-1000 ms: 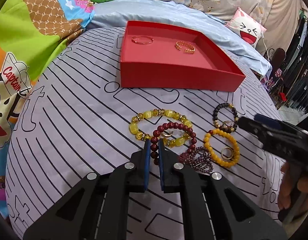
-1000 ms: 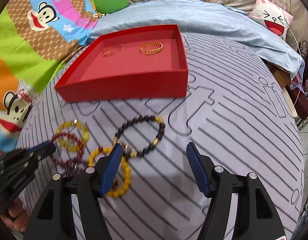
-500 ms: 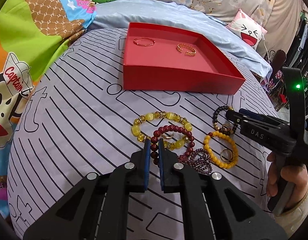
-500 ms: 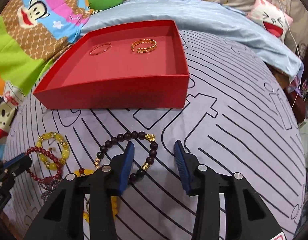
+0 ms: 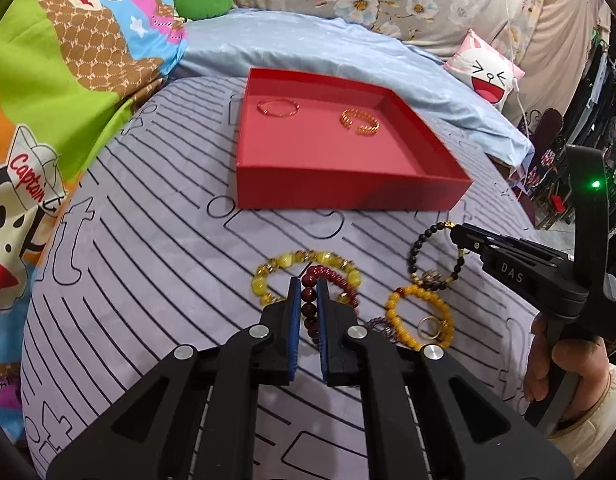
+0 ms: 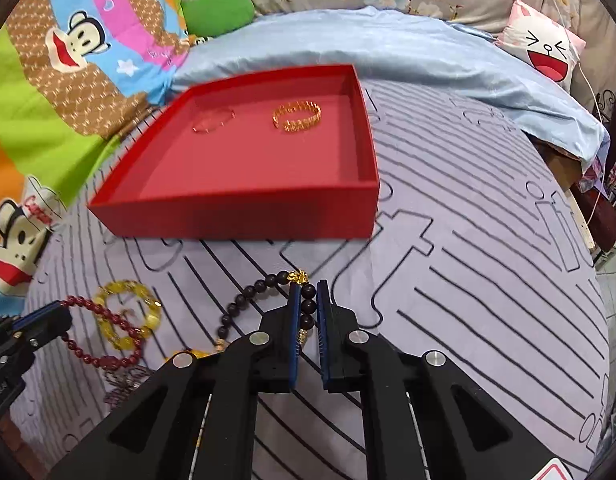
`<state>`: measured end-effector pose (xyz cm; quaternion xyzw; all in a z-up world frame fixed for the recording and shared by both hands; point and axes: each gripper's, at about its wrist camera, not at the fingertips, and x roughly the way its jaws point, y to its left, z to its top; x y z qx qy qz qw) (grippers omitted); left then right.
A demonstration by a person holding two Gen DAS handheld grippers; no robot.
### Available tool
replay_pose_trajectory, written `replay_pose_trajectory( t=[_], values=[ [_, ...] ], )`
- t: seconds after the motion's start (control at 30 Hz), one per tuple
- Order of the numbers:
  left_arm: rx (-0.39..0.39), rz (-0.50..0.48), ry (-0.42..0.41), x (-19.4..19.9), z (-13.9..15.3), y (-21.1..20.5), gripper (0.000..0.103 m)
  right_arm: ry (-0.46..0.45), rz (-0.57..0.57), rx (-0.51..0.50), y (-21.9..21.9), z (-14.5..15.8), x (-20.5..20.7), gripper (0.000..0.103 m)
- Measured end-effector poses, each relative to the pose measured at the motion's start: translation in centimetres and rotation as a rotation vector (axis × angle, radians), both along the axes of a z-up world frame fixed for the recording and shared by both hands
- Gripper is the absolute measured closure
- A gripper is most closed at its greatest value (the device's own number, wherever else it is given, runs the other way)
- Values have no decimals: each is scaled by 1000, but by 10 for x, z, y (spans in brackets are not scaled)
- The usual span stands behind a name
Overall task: Organize jewelry
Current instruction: 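Carry both bead bracelets over the red tray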
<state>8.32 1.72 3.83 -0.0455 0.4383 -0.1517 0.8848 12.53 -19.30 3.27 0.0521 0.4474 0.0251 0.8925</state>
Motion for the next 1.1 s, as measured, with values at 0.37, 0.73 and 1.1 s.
replay_pose_trajectory(
  t=[0.37, 0.73, 1.1],
  values=[
    [-8, -76, -103, 18, 51, -20, 95, -90, 44, 83, 2, 59, 17, 95],
    [-78, -118, -211, 101, 100, -38, 95, -149, 87, 126, 8, 90, 91, 95],
    [-143, -120, -63, 196, 42, -55, 95, -11, 90, 229, 12, 30, 162, 95]
  ],
)
